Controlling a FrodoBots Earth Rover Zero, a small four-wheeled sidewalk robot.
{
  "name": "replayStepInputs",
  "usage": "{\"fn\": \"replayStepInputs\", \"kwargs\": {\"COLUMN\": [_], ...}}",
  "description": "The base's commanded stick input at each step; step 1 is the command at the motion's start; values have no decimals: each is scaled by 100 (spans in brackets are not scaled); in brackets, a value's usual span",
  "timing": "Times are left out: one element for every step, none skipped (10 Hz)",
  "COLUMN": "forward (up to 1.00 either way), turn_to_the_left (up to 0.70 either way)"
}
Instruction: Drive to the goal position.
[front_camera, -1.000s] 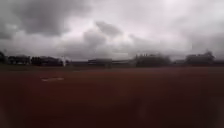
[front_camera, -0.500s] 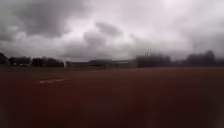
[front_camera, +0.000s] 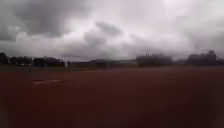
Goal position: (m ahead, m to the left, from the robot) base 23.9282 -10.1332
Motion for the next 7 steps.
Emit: {"fn": "replayStepInputs", "kwargs": {"forward": [70, 70, 70, 70, 70, 70, 70], "turn_to_the_left": [0, 0, 0, 0, 0, 0, 0]}}
